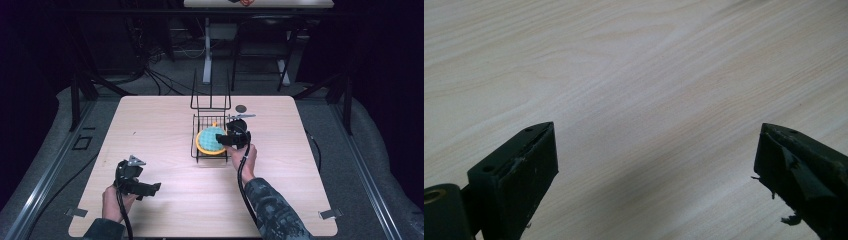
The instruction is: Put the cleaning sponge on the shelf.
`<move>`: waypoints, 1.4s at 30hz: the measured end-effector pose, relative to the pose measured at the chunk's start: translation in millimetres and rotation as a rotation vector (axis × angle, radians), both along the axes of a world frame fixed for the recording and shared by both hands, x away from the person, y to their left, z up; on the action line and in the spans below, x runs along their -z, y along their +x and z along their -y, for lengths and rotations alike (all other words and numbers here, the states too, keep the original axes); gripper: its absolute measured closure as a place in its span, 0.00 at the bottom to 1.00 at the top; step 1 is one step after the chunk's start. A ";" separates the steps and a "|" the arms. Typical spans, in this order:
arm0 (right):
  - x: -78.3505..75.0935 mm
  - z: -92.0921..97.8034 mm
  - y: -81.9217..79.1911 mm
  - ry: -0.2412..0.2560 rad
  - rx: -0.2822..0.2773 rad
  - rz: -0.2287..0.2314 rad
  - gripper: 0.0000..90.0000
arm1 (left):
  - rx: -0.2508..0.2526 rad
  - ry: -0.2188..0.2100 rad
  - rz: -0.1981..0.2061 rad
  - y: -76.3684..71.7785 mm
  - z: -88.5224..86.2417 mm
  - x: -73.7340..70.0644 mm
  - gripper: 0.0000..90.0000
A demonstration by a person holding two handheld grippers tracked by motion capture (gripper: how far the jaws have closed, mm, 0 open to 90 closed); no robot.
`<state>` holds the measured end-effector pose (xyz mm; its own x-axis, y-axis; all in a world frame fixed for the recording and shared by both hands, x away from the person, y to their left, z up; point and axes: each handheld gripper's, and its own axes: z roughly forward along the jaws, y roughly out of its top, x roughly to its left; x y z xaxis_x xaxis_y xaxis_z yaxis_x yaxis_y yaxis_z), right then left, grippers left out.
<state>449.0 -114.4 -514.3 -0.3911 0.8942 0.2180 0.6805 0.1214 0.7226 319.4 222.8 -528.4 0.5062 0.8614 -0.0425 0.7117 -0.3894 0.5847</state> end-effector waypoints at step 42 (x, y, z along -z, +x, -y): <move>-49.2 40.1 -78.4 -0.081 -0.201 0.126 0.00 | 0.004 0.014 -0.004 -0.2 0.8 0.5 0.04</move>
<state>370.6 -154.5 -465.0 -0.5825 0.8081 0.0872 0.5417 0.3060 0.7829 319.2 222.0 -528.8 0.5096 0.8598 -0.0327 0.7122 -0.4002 0.5768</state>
